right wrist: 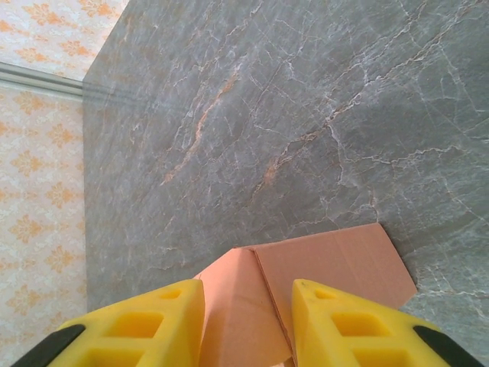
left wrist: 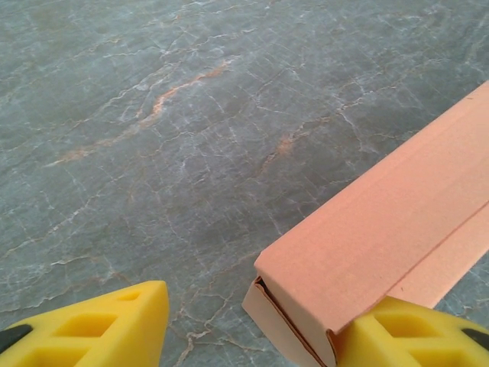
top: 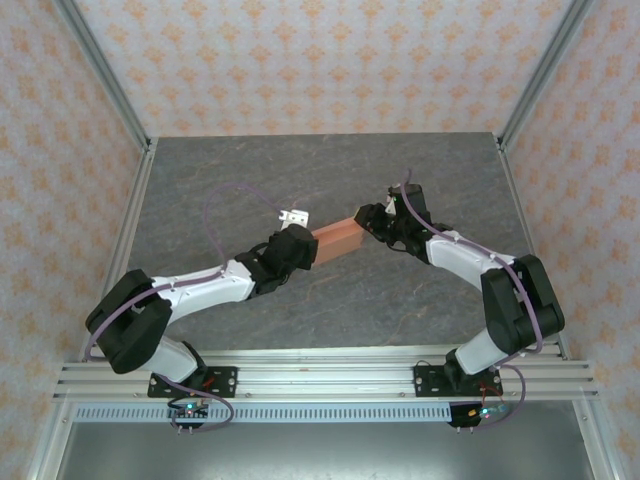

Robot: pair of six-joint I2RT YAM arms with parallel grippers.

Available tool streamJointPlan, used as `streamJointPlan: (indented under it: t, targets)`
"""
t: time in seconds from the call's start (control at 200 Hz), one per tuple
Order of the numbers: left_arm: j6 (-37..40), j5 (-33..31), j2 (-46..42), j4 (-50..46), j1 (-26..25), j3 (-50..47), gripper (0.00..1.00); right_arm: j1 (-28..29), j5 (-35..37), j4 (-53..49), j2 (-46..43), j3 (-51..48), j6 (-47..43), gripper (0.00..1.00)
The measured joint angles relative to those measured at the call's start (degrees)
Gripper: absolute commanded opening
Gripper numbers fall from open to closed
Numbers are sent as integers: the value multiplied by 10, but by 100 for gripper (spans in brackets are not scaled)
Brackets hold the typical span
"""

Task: Fold the paper box

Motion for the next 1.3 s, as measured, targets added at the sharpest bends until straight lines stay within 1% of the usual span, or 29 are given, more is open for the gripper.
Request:
streamJointPlan:
  t: [0.225, 0.38, 0.51, 1.011, 1.211, 1.301]
  targets:
    - [12, 51, -9, 14, 13, -10, 65, 1, 13, -9, -6, 0, -6, 35]
    - [15, 86, -12, 17, 16, -12, 72, 5, 18, -10, -6, 0, -8, 35]
    - [18, 113, -13, 19, 18, -13, 75, 11, 18, -11, -6, 0, -8, 35]
    - [18, 191, -15, 21, 34, -13, 87, 21, 16, -22, -10, 0, -10, 35]
    - [12, 219, -38, 21, 44, -13, 95, 24, 16, -26, -11, 1, -12, 35]
    - [9, 230, -50, 21, 47, -13, 96, 25, 16, -28, -11, 3, -12, 35]
